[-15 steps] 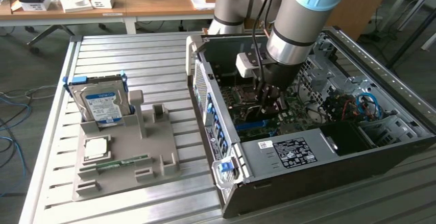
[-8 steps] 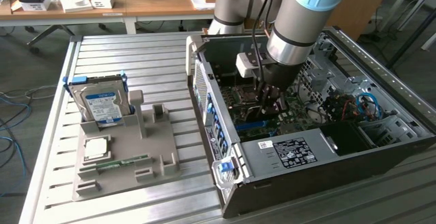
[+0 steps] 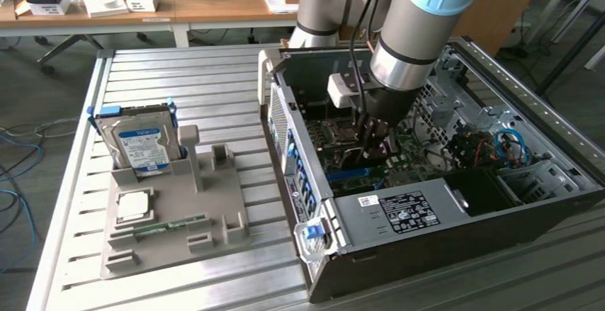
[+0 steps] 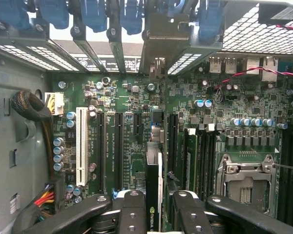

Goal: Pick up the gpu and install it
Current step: 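Insert the gpu into the slot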

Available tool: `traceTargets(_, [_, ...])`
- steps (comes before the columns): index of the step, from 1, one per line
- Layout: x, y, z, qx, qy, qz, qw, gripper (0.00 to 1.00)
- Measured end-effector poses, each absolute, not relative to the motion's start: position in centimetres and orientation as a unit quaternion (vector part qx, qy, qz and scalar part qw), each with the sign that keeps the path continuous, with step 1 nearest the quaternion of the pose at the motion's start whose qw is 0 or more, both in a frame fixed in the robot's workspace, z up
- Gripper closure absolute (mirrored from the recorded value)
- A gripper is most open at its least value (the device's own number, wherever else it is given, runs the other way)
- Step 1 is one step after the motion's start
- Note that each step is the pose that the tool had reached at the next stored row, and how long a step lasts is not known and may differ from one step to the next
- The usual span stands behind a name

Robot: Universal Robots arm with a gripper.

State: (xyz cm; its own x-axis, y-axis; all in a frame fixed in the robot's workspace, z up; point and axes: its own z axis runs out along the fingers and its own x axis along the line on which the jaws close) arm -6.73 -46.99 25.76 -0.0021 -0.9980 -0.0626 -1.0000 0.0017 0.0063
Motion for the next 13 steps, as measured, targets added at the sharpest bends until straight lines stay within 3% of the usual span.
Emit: traceTargets(13, [-6.74, -46.99, 25.74, -0.695, 0.719, 0.021, 0.017, 0.74])
